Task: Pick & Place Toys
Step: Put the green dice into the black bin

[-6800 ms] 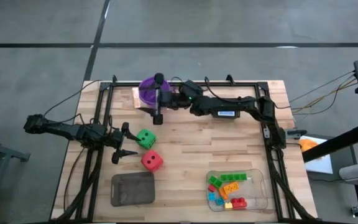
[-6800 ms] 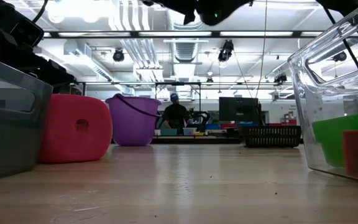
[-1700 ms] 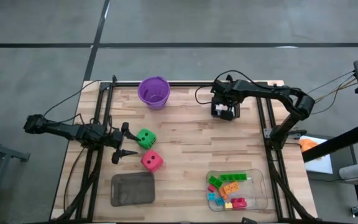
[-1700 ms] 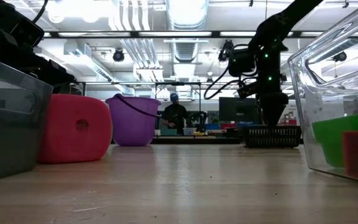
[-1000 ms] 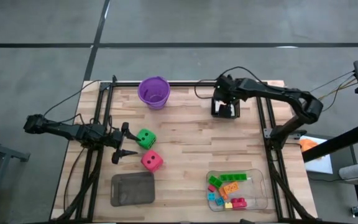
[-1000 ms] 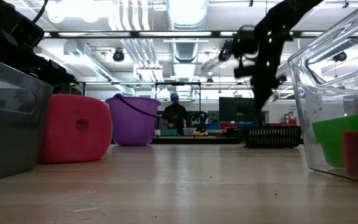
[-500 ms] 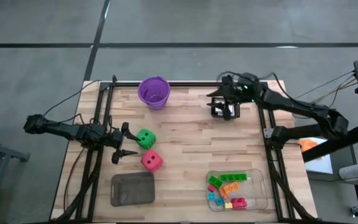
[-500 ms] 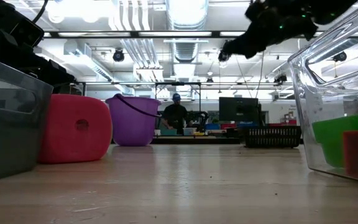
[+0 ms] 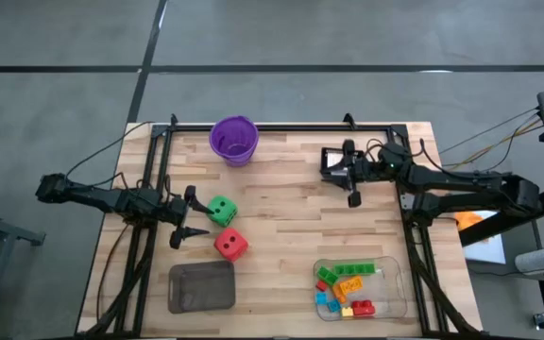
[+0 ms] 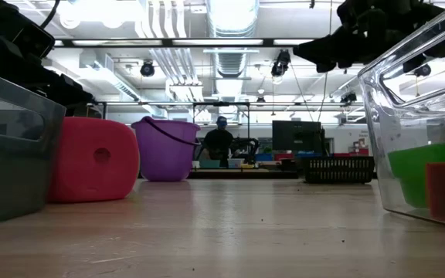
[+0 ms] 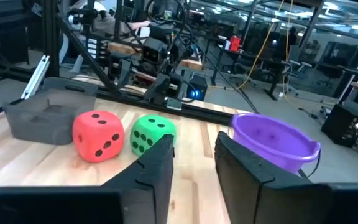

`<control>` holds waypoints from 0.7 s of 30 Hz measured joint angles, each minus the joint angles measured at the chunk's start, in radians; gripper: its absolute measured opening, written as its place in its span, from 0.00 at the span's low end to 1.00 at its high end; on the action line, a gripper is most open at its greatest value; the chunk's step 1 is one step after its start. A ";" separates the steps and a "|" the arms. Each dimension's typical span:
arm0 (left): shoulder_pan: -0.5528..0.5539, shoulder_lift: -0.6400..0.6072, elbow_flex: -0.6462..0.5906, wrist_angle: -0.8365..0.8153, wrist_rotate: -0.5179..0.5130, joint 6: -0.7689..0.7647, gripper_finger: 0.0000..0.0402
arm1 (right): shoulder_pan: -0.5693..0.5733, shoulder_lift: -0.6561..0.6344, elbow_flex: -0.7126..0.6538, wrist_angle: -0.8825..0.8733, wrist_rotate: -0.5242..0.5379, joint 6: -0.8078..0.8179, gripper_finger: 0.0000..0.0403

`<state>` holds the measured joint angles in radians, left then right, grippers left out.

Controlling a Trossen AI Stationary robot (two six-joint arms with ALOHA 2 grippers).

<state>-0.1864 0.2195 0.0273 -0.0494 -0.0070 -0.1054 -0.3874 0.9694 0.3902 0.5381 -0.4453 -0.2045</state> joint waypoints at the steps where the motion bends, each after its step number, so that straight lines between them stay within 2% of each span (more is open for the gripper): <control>1: 0.000 0.000 0.000 0.000 0.000 0.000 0.75 | 0.005 -0.006 -0.007 0.000 0.002 0.004 0.27; 8: 0.000 0.000 0.000 0.000 0.000 0.000 0.75 | 0.010 -0.085 -0.020 -0.045 -0.025 0.063 0.16; 16: 0.000 0.000 0.000 0.000 0.000 0.000 0.75 | 0.019 -0.297 -0.054 -0.171 0.000 0.015 0.05; 21: 0.000 0.000 0.000 0.000 0.000 0.000 0.75 | 0.022 -0.435 -0.146 -0.182 0.043 0.043 0.07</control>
<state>-0.1865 0.2199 0.0271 -0.0494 -0.0071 -0.1053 -0.3656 0.5349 0.2437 0.3566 -0.4027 -0.1613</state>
